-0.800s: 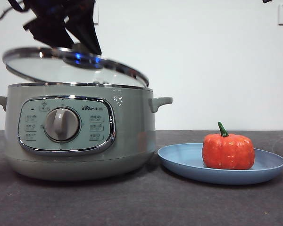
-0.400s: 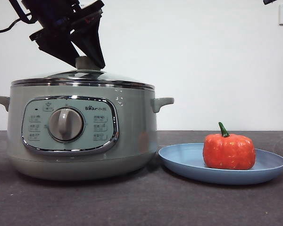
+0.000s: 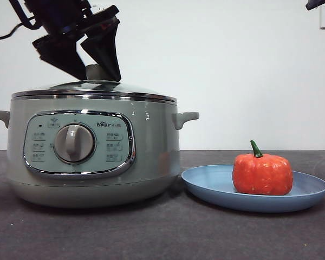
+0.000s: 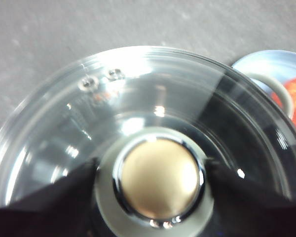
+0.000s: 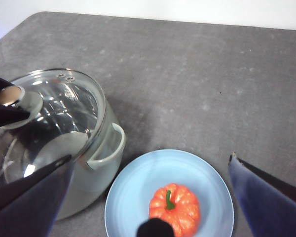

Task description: Take the pumpkin out from the steamer,put the pumpkin in the blue plate,close the lid

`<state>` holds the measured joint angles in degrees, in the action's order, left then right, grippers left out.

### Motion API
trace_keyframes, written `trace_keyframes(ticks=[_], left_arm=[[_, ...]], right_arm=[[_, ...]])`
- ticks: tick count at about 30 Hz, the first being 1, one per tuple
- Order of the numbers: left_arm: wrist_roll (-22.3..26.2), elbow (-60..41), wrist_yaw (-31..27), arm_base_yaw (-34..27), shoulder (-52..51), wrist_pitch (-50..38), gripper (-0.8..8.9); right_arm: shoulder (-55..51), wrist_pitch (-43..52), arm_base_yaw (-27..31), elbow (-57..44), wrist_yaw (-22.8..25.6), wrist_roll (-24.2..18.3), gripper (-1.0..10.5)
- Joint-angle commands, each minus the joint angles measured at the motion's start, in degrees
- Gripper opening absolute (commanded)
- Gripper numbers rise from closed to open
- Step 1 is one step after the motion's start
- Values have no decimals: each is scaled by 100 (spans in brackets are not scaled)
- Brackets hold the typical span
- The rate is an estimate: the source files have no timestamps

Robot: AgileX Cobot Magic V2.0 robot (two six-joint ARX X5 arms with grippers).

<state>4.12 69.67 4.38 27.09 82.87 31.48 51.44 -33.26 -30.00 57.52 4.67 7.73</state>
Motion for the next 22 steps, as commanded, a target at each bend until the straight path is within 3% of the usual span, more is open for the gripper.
trace_keyframes(ticks=[1, 4, 6, 8, 10, 11, 14, 17, 22], left_arm=[[37, -94, -2, -15, -240, 142, 438], [33, -94, 20, -9, -713, 269, 436], [17, -94, 24, -9, -1067, 387, 429], [44, -94, 46, -9, -1460, 544, 267], [313, -94, 52, -9, -1818, 697, -18], [468, -94, 48, -11, -2090, 785, -9], [494, -166, 13, -15, -2732, 951, -8], [490, -940, -291, -15, -3681, 610, -8], [358, -2059, -597, -15, -4806, 459, -8]], right_arm=[[-13, -72, -4, -37, 13, 35, 594], [-13, -188, -4, -37, 15, 20, 587], [-13, -249, -4, -37, 13, -35, 480], [-37, -260, -7, -37, 13, -258, 283], [-87, -192, -7, -39, 13, -481, 72], [-151, -107, -7, -46, 13, -555, -18], [-573, 470, -7, -431, 35, -542, -11], [-1322, 1209, -11, -1373, 223, -531, -11], [-2087, 1491, -11, -2184, 337, -354, -11]])
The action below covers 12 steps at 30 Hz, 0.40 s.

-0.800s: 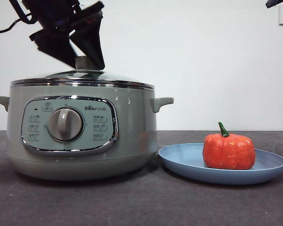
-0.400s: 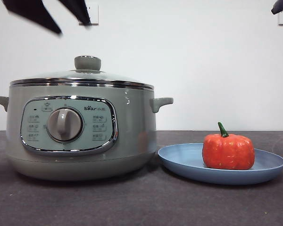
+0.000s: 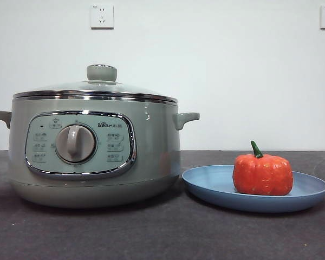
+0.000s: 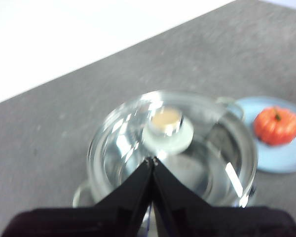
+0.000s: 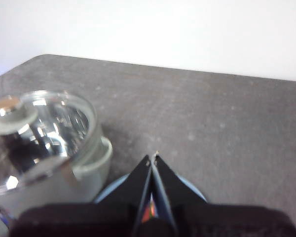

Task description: Take the pumpkin out from the steamer,put the pumpkin in the blue plate,close the lid

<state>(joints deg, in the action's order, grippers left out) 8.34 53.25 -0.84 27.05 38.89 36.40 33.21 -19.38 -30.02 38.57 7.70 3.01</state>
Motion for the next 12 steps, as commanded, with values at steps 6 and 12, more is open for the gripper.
trace_keyframes(ticks=[6, 12], left_arm=[[-96, -905, -39, -11, -1252, 136, -8], [-96, -901, -57, -11, -1259, 348, -1]], right_arm=[[-538, 2, -9, -439, 35, 505, 1], [-535, -11, -9, -437, 11, 505, 1]])
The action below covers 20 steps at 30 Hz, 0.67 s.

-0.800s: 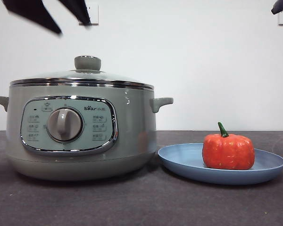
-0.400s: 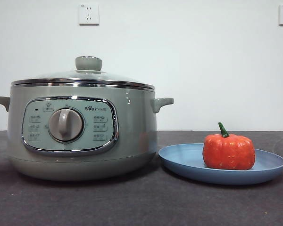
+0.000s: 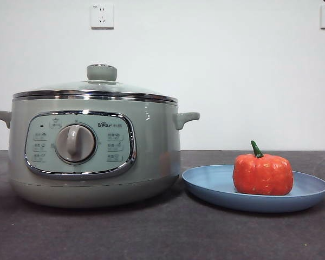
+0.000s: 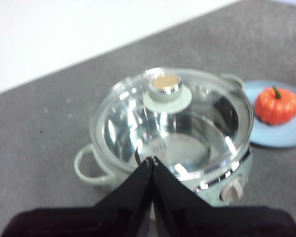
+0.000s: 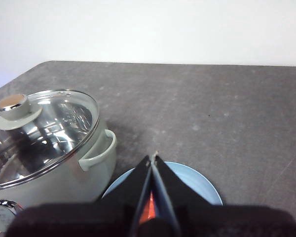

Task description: Take the pumpkin out from the steamer,put the pumpkin in the blue plate,close the lid

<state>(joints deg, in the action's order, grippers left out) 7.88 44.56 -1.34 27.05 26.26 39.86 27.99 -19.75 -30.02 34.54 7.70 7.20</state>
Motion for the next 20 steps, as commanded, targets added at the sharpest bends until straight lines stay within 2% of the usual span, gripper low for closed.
trace_keyframes(ticks=[1, 10, 14, 20], left_arm=[[-50, -31, -7, -11, 4, 28, -1], [-50, -31, -11, -11, 4, 85, -1], [-28, -31, -26, -39, -118, 439, -1], [-153, -37, 201, -1008, -726, 761, -1]], right_arm=[[-15, 26, -9, -35, 20, 85, 1], [-13, 20, -7, -35, 15, 83, 1], [-15, 20, -4, -35, 17, 85, 1], [-13, 17, -4, -35, 15, 83, 1]])
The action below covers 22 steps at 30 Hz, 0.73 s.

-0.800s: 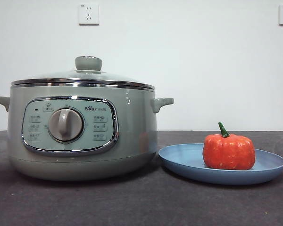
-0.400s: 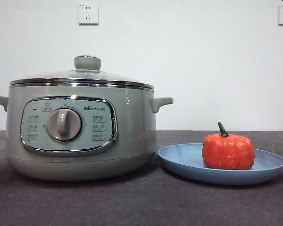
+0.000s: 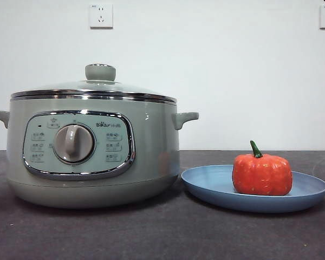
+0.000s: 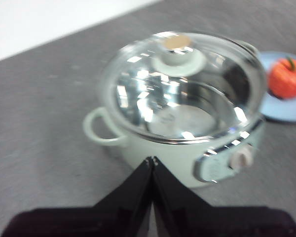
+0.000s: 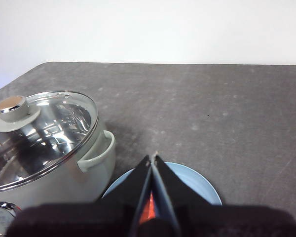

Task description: Take the pumpkin out from the steamer,put the pumpkin in the blue plate,close the lid

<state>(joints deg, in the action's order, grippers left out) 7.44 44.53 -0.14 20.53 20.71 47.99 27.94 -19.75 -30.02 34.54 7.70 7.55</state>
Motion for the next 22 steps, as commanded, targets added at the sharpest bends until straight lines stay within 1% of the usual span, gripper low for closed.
trace_keyframes(ticks=[1, 6, 9, 12, 14, 17, 22], left_arm=[[-127, -37, 68, -538, -243, -85, -1], [-125, -37, 26, -1408, -527, -299, -1], [-120, -37, 37, -1661, -597, -393, -1], [-120, -39, 33, -1753, -612, -490, -1], [-120, -96, 33, -1766, -619, -719, -1], [-120, -402, 35, -1766, -671, -1368, -1], [-146, -1357, 37, -1816, -828, -2398, -1]], right_arm=[[-11, 20, -4, -35, 17, 48, 1], [-11, 17, -4, -35, 15, 50, 1], [-11, 11, -4, -35, 15, 50, 1], [-11, -11, -4, -35, 15, 50, 1], [-11, -11, -4, -35, 15, 50, 1], [-11, -11, -4, -35, 15, 48, 1], [-11, -13, -4, -35, 15, 48, 1]])
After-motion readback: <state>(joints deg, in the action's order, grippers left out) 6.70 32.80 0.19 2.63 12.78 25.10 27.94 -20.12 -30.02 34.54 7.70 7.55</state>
